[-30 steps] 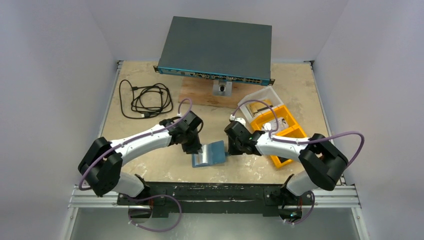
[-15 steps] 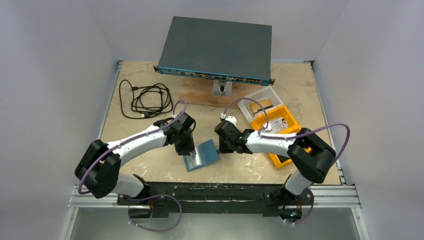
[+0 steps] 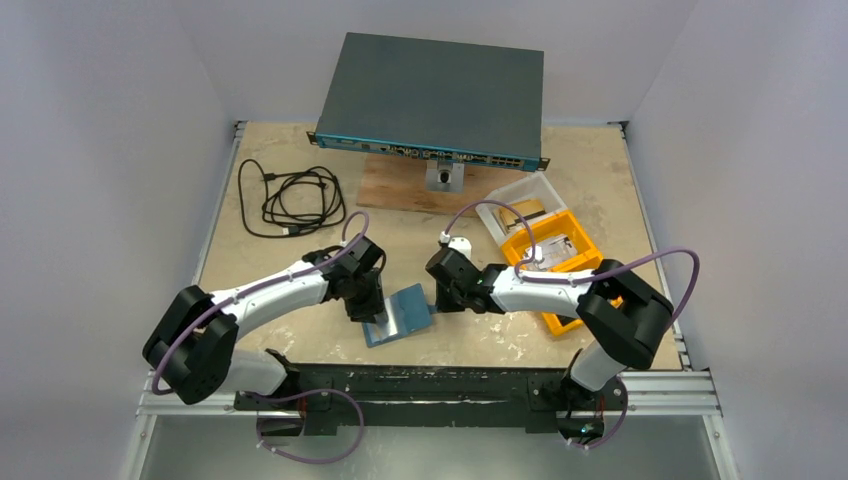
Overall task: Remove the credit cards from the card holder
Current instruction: Open the card holder at the center of the board, then remove the credit card from the card holder.
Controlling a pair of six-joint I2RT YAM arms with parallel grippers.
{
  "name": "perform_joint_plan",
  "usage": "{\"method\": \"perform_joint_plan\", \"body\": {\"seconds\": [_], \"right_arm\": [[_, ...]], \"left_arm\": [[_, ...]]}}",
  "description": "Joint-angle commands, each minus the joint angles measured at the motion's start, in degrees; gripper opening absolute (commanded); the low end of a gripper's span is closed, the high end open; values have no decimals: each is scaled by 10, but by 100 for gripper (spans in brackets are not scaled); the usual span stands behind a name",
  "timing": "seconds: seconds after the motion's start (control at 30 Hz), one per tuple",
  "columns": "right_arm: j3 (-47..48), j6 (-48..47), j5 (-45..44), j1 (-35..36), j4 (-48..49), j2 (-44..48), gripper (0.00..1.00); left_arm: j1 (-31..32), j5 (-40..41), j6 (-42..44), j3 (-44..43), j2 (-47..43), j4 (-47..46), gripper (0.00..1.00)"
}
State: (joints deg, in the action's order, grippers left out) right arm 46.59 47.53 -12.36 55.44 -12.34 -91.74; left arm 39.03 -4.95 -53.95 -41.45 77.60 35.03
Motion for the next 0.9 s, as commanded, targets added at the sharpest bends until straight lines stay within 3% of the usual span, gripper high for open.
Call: {"method": "perform_joint_plan", "body": {"seconds": [0.0,0.87], "right_arm": [[-25,6,-4,10,-72,-4,0],[-39,20,-8,23,-63,-4,0]], "left_arm": [[2,1,0,6,-26,-2,34],[30,0,-4,1,-8,-12,37]]}}
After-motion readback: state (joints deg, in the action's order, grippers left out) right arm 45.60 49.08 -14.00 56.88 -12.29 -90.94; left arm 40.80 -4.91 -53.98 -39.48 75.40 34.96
